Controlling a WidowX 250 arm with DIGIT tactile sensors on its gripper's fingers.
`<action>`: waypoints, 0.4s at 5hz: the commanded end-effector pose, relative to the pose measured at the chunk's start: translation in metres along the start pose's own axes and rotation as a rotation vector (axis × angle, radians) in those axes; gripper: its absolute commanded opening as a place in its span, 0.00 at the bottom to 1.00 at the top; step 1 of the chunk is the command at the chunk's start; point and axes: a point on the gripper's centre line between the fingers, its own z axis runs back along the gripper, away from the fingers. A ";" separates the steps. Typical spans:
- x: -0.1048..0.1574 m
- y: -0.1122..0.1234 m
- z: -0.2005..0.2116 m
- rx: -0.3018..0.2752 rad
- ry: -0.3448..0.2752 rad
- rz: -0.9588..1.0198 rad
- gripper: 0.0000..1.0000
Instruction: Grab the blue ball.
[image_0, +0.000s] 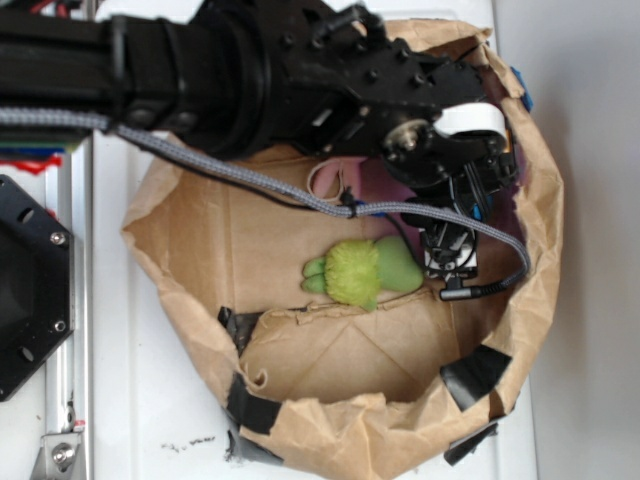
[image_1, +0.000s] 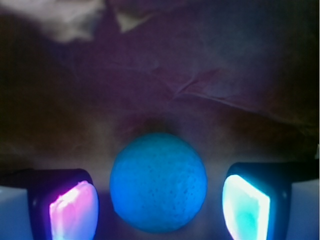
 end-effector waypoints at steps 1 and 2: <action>0.013 0.010 0.002 0.033 -0.048 -0.026 1.00; 0.011 0.007 0.001 0.033 -0.064 -0.061 0.77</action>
